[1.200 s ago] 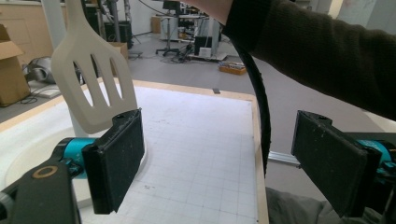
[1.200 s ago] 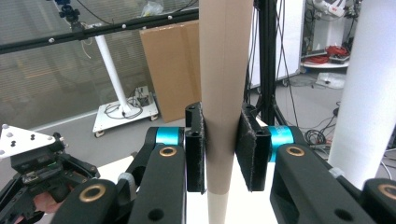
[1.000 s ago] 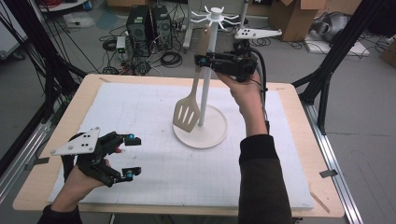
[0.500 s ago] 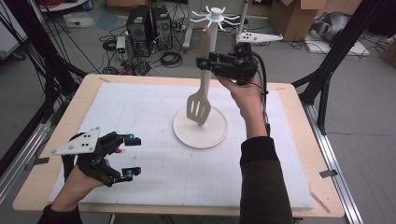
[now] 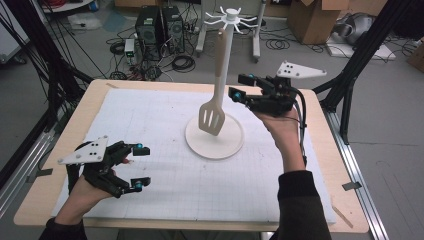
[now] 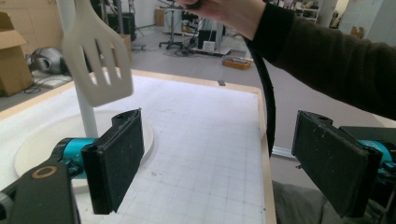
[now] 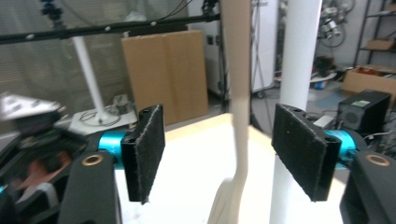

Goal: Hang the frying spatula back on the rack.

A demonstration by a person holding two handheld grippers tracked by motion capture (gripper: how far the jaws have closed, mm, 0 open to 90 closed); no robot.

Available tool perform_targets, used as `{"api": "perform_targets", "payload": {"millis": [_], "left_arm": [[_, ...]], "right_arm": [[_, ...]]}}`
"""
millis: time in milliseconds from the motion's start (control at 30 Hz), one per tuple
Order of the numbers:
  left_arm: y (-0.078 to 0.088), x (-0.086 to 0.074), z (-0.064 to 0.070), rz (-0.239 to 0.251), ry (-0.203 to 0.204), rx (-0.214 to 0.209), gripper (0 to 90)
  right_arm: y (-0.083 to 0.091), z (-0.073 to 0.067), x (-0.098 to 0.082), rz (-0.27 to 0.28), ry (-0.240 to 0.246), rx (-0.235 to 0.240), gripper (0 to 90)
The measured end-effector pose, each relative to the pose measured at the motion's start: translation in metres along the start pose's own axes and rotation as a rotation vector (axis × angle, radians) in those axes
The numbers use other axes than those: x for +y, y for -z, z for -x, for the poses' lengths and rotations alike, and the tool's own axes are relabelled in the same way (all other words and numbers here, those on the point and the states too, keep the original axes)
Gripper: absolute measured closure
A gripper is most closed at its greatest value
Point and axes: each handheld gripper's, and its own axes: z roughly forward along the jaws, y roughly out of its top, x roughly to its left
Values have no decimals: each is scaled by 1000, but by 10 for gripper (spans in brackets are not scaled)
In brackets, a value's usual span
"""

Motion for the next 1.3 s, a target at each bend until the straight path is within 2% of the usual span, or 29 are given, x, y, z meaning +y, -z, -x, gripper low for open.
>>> {"api": "perform_targets", "payload": {"millis": [167, 233, 333, 400, 433, 467, 500, 533, 567, 633, 667, 700, 767, 800, 833, 867, 900, 933, 967, 1133, 1300], "left_arm": [[0, -6, -5, -14, 17, 8, 172], [0, -8, -7, -16, 18, 12, 172], [3, -12, -11, -21, 25, 23, 172], [5, -14, -12, -22, 22, 26, 173], [7, -16, -14, -20, 24, 30, 173], [8, -18, -16, -15, 27, 34, 173], [12, -21, -19, -11, 30, 44, 172], [12, -21, -19, -11, 30, 44, 172], [15, -24, -21, -10, 30, 53, 172], [17, -28, -22, -16, 29, 73, 172], [17, -28, -22, -16, 29, 73, 171], [19, -31, -22, -21, 26, 86, 171], [21, -34, -22, -18, 25, 96, 172], [21, -34, -22, -18, 25, 96, 172], [23, -36, -22, -21, 24, 107, 172], [23, -36, -22, -21, 24, 107, 172], [24, -38, -22, -16, 27, 111, 172], [24, -38, -22, -16, 27, 111, 172], [24, -41, -22, -19, 27, 122, 172], [22, -48, -21, -27, 25, 129, 172], [20, -52, -18, -29, 28, 129, 172]], "right_arm": [[23, -12, -24, -19, 23, 40, 278], [26, -14, -28, -21, 28, 46, 272], [40, -23, -51, -52, 44, 63, 235], [42, -25, -57, -56, 49, 61, 229], [47, -28, -67, -72, 52, 72, 205], [47, -28, -67, -72, 52, 72, 205], [51, -31, -78, -83, 49, 84, 172], [51, -31, -78, -83, 49, 84, 172], [55, -36, -90, -98, 47, 98, 154], [59, -40, -102, -104, 53, 98, 149], [59, -40, -102, -104, 53, 98, 149], [64, -43, -117, -123, 44, 100, 147], [68, -45, -132, -123, 42, 91, 146], [68, -45, -132, -123, 42, 91, 146], [74, -48, -147, -136, 24, 71, 145], [74, -48, -147, -136, 24, 71, 145], [77, -48, -158, -135, 10, 55, 146], [77, -48, -158, -135, 10, 55, 146], [81, -48, -168, -142, -1, 42, 145], [84, -48, -178, -176, -7, 19, 145], [87, -48, -178, -158, 2, 9, 145]]}}
